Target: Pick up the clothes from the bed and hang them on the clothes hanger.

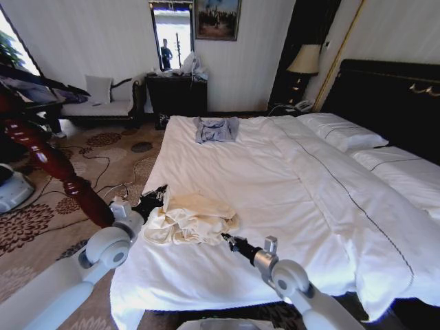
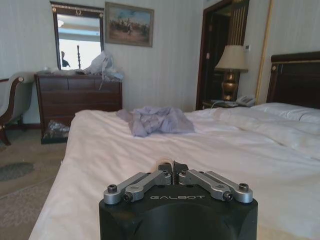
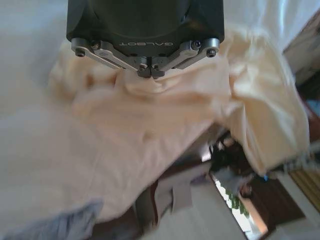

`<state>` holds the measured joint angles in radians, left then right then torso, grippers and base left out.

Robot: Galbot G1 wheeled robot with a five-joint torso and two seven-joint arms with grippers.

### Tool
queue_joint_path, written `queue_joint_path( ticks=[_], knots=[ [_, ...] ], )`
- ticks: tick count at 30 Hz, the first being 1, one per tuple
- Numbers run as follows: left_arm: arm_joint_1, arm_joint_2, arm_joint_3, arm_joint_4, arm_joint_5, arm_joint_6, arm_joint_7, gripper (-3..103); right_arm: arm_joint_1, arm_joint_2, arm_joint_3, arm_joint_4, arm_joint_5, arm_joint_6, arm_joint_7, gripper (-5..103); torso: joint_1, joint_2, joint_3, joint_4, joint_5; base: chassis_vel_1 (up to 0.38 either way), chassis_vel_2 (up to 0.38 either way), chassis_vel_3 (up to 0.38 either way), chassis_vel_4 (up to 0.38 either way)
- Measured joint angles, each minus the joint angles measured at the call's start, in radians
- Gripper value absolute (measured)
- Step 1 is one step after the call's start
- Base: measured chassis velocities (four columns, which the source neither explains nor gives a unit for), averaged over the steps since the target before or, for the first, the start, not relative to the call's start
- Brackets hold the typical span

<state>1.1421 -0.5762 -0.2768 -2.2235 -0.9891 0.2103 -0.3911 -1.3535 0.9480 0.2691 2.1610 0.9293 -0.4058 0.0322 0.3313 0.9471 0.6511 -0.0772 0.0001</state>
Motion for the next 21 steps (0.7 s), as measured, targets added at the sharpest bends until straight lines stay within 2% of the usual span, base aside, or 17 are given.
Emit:
queue_joint_path(
  ticks=[3,5,8,9,13,14,17,18,20,21],
  knots=[
    [-0.005,0.002,-0.005,-0.013,-0.008,0.0,-0.004,2,0.002,-0.022,0.051,0.037,0.03,0.0,0.01,0,0.0,0.0,0.0,0.0,-0.0001,0.0,0.0,0.0,0.0],
    [-0.023,0.002,-0.005,-0.032,-0.017,0.0,-0.01,2,0.009,-0.059,0.144,0.093,0.092,0.0,0.029,0,0.0,0.0,0.0,0.0,0.0,0.0,0.0,0.0,0.0],
    [-0.068,0.0,0.01,-0.049,-0.042,0.004,-0.021,2,0.018,-0.092,0.236,0.132,0.144,0.0,0.047,0,0.0,0.0,0.0,0.0001,-0.0001,0.0,0.0,0.0,0.0],
    [-0.068,0.0,0.01,-0.049,-0.042,0.004,-0.021,2,0.018,-0.092,0.236,0.132,0.144,0.0,0.047,0,0.0,0.0,0.0,0.0001,-0.0001,0.0,0.0,0.0,0.0],
    [-0.182,0.02,0.023,-0.085,-0.124,0.013,-0.035,2,0.075,-0.163,0.4,0.17,0.285,0.002,0.098,0,0.0,0.0,0.0,-0.0004,0.0003,0.0,0.0,0.0,0.0],
    [-0.182,0.02,0.023,-0.085,-0.124,0.013,-0.035,2,0.075,-0.163,0.4,0.17,0.285,0.002,0.098,0,0.0,0.0,0.0,-0.0004,0.0003,0.0,0.0,0.0,0.0],
    [-0.213,0.062,-0.003,-0.138,-0.175,0.016,-0.035,2,0.143,-0.261,0.544,0.189,0.424,0.001,0.141,0,0.0,0.0,0.0,-0.0001,0.0001,0.0,0.0,0.0,0.0],
    [-0.213,0.062,-0.003,-0.138,-0.175,0.016,-0.035,2,0.143,-0.261,0.544,0.189,0.424,0.001,0.141,0,0.0,0.0,0.0,-0.0001,0.0001,0.0,0.0,0.0,0.0],
    [-0.23,0.087,-0.024,-0.198,-0.215,0.018,-0.035,2,0.211,-0.354,0.621,0.205,0.525,0.002,0.177,0,0.0,0.0,0.0,-0.0001,0.0,0.0,0.0,0.0,0.0],
    [-0.23,0.087,-0.024,-0.198,-0.215,0.018,-0.035,2,0.211,-0.354,0.621,0.205,0.525,0.002,0.177,0,0.0,0.0,0.0,-0.0001,0.0,0.0,0.0,0.0,0.0]
  ],
)
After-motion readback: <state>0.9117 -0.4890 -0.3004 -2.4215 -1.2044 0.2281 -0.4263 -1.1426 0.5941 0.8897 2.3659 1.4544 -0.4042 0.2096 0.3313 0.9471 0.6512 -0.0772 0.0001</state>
